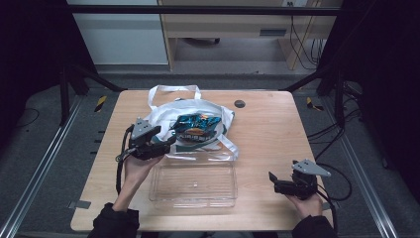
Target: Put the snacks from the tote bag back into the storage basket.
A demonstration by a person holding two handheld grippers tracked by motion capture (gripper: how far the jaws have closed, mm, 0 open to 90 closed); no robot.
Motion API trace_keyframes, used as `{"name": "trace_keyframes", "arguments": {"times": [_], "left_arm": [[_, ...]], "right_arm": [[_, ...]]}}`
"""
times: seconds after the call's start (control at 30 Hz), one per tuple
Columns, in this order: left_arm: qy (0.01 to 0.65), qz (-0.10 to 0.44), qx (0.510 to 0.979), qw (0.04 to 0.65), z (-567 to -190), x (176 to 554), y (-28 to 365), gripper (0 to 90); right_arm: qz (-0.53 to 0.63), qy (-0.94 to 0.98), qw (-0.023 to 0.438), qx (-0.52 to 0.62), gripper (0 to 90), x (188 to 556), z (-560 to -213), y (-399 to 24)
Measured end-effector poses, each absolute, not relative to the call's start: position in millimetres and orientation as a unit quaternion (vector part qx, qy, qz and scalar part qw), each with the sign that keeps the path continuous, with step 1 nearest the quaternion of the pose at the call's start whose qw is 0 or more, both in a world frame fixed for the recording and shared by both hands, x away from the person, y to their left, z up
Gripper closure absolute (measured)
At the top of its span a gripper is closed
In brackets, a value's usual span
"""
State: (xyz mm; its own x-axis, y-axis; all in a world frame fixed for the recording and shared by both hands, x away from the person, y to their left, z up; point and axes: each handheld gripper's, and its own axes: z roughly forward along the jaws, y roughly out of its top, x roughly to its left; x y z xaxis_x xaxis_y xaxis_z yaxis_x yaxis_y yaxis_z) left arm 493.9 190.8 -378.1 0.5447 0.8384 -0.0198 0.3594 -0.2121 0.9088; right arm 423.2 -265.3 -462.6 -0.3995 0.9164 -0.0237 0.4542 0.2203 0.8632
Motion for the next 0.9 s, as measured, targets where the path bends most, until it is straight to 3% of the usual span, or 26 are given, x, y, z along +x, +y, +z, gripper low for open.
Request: {"name": "trace_keyframes", "arguments": {"times": [0.9], "left_arm": [[0.402,0.249,0.744,0.472,-382,524,174,50.9]], "right_arm": [[0.405,0.733,0.282,0.468,4.0,424,-463,-264]]}}
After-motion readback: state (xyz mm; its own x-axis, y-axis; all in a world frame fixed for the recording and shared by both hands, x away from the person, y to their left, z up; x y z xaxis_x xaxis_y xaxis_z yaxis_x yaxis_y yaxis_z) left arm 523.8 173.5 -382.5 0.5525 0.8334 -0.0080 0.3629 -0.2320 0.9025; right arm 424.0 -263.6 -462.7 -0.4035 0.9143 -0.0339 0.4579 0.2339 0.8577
